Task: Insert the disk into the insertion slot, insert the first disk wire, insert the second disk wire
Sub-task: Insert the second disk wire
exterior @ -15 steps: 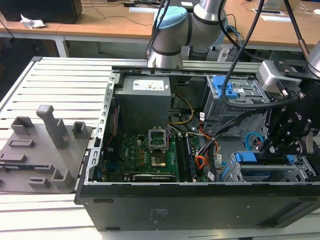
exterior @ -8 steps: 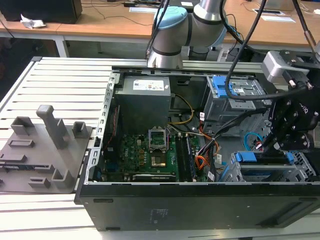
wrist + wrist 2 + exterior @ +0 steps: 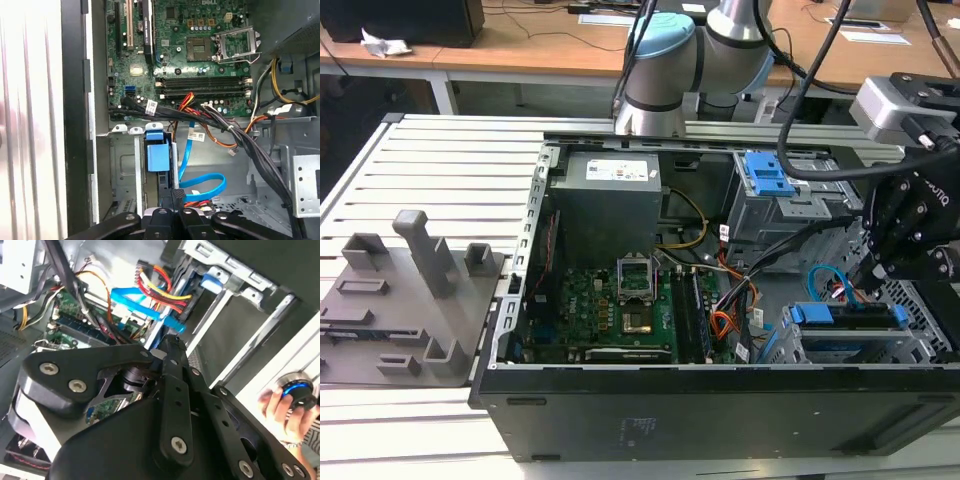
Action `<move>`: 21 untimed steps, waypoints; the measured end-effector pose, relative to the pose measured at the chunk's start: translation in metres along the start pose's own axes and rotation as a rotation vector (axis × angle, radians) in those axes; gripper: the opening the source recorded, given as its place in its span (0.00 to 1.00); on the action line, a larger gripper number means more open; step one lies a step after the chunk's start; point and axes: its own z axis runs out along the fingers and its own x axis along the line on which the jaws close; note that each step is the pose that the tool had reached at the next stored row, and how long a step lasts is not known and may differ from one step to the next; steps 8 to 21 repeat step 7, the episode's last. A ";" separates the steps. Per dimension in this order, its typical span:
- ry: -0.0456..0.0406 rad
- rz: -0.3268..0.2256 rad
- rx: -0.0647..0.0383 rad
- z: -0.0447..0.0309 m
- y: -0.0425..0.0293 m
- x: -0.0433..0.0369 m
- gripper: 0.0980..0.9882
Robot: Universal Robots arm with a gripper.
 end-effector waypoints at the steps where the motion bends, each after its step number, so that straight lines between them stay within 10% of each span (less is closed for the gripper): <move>1: -0.0110 -0.001 0.000 0.0005 0.0078 0.0009 0.01; 21: -0.0127 -0.001 0.000 0.0006 0.0102 0.0013 0.01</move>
